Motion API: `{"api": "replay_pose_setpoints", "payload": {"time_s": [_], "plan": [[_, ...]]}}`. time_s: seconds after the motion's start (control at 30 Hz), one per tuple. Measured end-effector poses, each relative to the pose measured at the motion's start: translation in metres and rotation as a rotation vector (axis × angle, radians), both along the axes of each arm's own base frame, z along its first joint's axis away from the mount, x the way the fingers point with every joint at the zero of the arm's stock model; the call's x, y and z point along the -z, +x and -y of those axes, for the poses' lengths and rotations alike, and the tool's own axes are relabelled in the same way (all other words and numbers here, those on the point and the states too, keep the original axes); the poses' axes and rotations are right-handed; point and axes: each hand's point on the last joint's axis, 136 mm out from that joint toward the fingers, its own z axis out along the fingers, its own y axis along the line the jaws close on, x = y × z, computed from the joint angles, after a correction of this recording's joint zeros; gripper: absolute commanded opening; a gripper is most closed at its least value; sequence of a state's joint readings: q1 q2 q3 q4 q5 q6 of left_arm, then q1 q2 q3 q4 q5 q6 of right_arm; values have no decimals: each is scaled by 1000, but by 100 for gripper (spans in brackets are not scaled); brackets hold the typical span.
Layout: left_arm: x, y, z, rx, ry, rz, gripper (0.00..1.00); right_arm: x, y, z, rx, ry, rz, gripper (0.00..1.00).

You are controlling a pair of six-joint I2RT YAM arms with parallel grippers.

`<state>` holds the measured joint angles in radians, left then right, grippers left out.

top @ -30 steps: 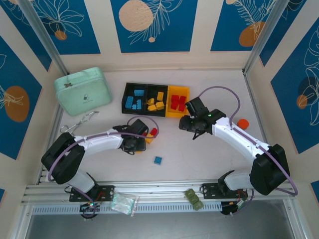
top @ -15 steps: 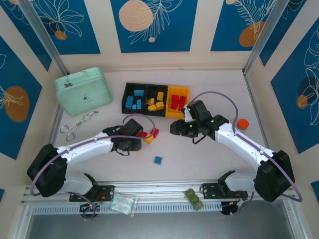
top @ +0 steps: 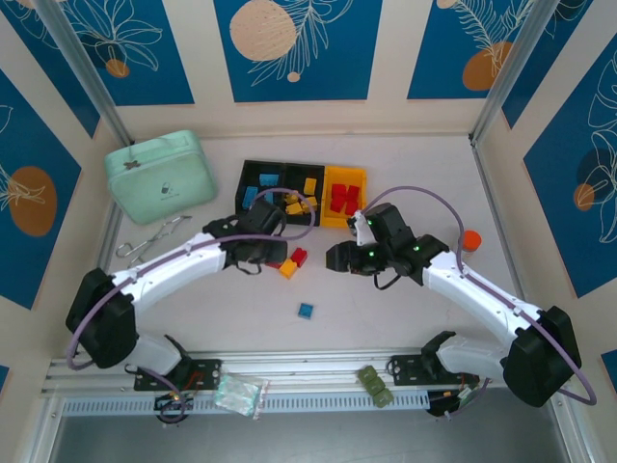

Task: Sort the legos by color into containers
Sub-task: Place the lego in the container.

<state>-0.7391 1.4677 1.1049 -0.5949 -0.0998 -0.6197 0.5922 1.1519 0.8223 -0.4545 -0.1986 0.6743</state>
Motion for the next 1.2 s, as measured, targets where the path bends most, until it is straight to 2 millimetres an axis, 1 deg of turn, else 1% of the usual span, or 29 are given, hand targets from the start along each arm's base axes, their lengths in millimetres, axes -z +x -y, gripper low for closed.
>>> {"api": "replay_pose_setpoints", "payload": {"time_s": [0.07, 0.2, 0.27, 0.4, 0.47, 0.6, 0.73, 0.93, 1.1, 1.2], "plan": [[-7, 14, 9, 17, 0, 10, 28, -1, 2, 0, 9, 1, 4, 52], [-13, 43, 21, 37, 8, 21, 28, -2, 9, 3, 53, -10, 20, 52], [-16, 58, 27, 44, 11, 23, 29, 0, 14, 8, 89, -29, 27, 56], [-20, 90, 36, 51, 12, 31, 29, 3, 26, 21, 174, -58, 30, 57], [-21, 108, 41, 55, 17, 39, 29, 4, 31, 27, 211, -67, 31, 57], [-19, 142, 50, 53, 24, 48, 29, 4, 36, 32, 247, -76, 33, 57], [-10, 171, 58, 49, 35, 46, 30, 0, 34, 36, 270, -70, 40, 57], [5, 203, 65, 42, 53, 37, 33, 0, 26, 46, 304, -79, 35, 57], [14, 224, 70, 43, 73, 46, 35, -1, 22, 53, 323, -89, 32, 57], [18, 233, 71, 34, 85, 55, 36, -1, 19, 55, 333, -86, 30, 57]]}}
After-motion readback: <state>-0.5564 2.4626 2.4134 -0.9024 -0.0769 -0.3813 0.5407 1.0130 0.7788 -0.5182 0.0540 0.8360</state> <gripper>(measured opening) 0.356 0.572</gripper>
